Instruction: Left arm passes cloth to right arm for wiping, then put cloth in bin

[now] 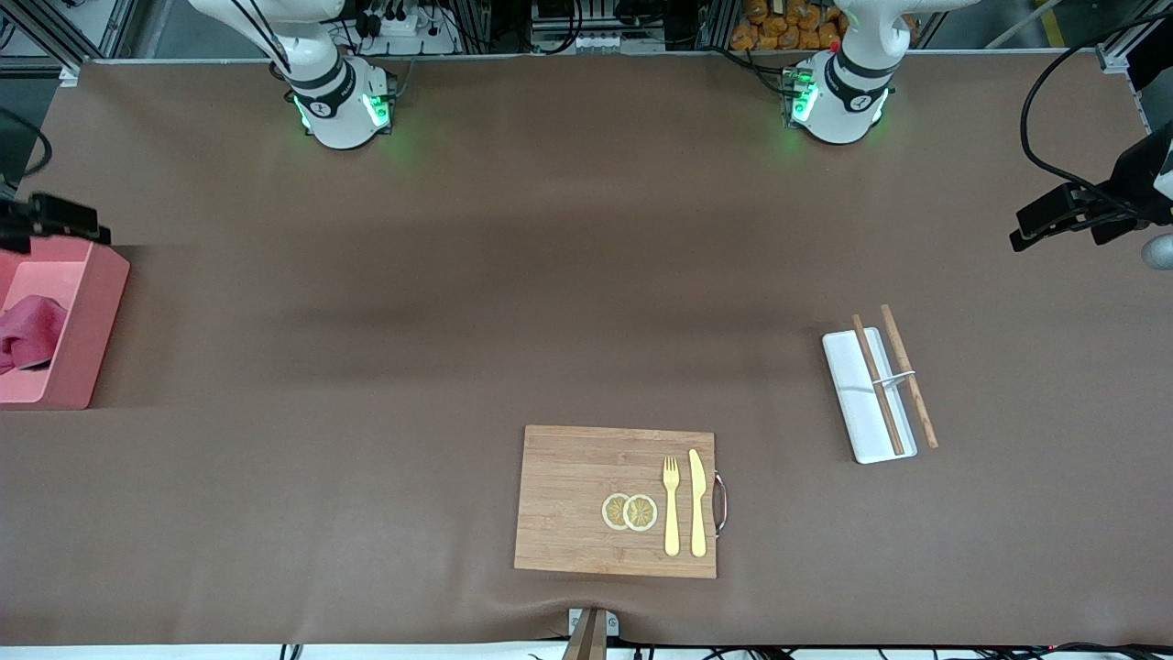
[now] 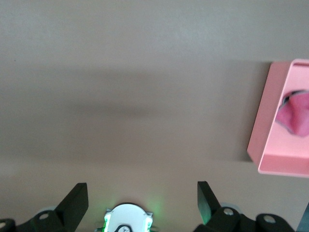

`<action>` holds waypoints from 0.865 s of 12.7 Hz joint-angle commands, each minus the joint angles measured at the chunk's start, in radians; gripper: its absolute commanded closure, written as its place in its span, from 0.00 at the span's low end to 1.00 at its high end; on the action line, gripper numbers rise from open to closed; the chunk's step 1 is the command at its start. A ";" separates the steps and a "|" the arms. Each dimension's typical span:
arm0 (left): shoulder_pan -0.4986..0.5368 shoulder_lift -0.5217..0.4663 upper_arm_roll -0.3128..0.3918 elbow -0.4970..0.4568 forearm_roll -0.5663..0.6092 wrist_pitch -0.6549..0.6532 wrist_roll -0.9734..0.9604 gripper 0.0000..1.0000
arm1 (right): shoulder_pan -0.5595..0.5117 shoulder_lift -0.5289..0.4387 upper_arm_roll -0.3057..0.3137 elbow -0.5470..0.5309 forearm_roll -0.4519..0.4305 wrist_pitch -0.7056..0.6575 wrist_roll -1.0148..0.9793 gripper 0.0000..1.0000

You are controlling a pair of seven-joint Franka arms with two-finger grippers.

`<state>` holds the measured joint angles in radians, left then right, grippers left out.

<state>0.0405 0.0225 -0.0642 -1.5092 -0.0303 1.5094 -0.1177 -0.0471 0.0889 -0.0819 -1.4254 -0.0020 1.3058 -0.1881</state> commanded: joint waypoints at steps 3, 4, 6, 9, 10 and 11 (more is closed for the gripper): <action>0.004 -0.058 -0.016 -0.037 0.038 0.006 -0.011 0.00 | 0.023 -0.115 0.002 -0.110 0.092 0.012 0.211 0.00; 0.007 -0.094 -0.017 -0.072 0.039 0.020 -0.013 0.00 | 0.026 -0.115 0.002 -0.102 0.089 0.013 0.211 0.00; 0.013 -0.169 -0.019 -0.172 0.039 0.086 -0.016 0.00 | 0.032 -0.115 0.004 -0.093 0.079 0.012 0.211 0.00; 0.012 -0.177 -0.020 -0.163 0.038 0.051 -0.049 0.00 | 0.032 -0.115 0.002 -0.082 0.071 0.010 0.211 0.00; 0.012 -0.168 -0.020 -0.151 0.038 0.048 -0.042 0.00 | 0.030 -0.115 0.002 -0.081 0.065 0.018 0.211 0.00; 0.012 -0.159 -0.020 -0.131 0.038 0.048 -0.040 0.00 | 0.026 -0.115 0.001 -0.078 0.062 0.023 0.211 0.00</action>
<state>0.0440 -0.1319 -0.0725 -1.6444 -0.0117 1.5558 -0.1458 -0.0267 -0.0064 -0.0741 -1.5015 0.0640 1.3220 -0.0003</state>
